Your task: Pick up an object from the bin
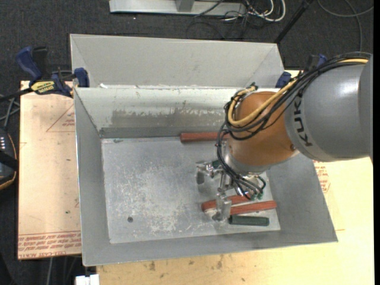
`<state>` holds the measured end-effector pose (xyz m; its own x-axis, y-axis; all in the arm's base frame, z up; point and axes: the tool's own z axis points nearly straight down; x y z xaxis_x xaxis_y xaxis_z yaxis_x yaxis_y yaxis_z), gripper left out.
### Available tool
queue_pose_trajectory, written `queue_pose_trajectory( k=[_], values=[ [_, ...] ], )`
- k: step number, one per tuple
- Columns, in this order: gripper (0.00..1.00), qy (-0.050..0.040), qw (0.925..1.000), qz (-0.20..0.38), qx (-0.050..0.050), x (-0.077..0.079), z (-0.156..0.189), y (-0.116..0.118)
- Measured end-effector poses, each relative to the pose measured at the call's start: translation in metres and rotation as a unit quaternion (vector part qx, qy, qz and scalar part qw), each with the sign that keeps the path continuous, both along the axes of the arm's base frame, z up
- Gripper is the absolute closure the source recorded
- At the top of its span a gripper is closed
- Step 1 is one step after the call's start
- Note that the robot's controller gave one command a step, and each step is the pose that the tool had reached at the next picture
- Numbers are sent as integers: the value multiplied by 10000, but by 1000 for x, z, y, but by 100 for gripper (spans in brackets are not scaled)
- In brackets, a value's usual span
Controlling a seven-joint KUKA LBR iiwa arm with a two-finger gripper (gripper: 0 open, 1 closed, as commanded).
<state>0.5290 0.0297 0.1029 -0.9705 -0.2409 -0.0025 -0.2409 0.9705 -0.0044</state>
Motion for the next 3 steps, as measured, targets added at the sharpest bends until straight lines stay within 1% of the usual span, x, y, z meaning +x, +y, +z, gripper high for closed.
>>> queue_pose_trajectory(
  k=[1, 2, 3],
  values=[
    [100, 21, 9960, 889, 25, -20, -26, -23],
    [100, 21, 9960, 889, 26, -20, -26, -23],
    [100, 31, 9911, 1333, 27, -44, 175, -9]
  ],
)
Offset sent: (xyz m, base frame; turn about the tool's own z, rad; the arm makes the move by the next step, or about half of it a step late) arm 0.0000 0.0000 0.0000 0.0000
